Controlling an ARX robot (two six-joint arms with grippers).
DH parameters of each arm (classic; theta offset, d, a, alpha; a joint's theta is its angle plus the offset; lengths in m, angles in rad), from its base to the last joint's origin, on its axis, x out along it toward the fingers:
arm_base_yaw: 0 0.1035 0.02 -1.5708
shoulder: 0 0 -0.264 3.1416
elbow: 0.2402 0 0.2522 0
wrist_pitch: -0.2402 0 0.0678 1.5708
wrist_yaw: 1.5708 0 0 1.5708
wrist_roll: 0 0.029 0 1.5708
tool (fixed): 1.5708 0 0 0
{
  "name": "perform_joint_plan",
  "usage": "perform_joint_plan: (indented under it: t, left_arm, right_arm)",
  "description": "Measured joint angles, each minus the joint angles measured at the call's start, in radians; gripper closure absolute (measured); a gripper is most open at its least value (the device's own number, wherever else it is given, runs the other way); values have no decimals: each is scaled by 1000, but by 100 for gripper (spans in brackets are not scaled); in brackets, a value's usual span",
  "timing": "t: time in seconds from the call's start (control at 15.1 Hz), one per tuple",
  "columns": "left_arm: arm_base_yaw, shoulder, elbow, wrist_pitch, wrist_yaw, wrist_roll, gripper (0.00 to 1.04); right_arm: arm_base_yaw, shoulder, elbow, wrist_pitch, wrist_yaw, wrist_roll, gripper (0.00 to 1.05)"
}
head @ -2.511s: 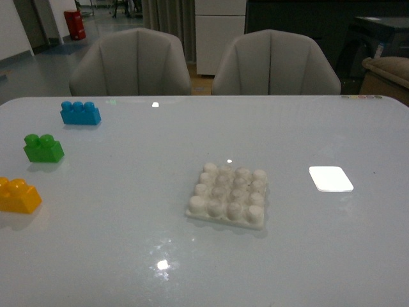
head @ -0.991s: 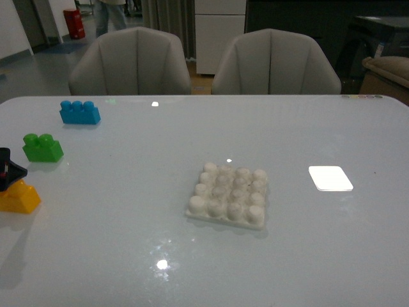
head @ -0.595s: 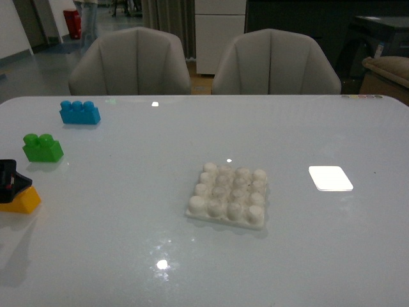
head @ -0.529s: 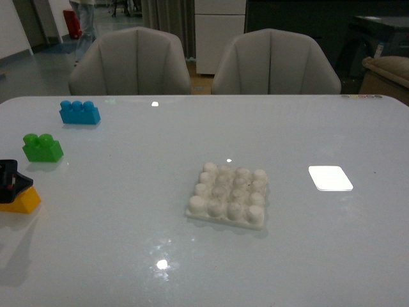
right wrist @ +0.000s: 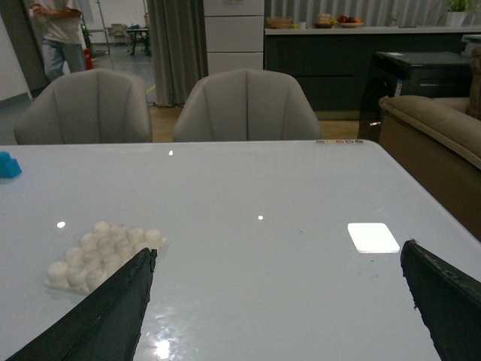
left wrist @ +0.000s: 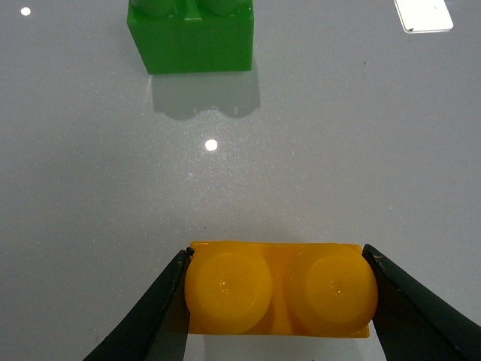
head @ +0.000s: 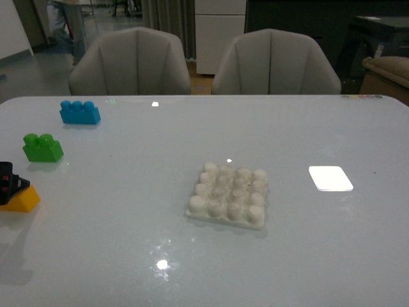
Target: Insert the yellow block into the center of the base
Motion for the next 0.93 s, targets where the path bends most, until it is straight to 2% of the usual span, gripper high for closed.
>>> perform_joint_plan:
  t: [0.4,0.53,0.59,0.66,0.93]
  left_arm:
    - [-12,-45,-40,-5,-4,-7,46]
    - [-43,-133,-64,-13,-14,-27,46]
    - [-158,-313,-115,-30,-62,-85,46]
    - [-376,-427,-137,-47,-155,-184,46]
    - [-651,-333,-69,-41,-269,-278,46]
  right_arm:
    - [0,0,0,0,0,0,6]
    - [0,0,0,0,0,0,6]
    - [0,0,0,0,0,0,6]
    - [0,0,0,0,0,0,6]
    - [0,0,0,0,0,0,6]
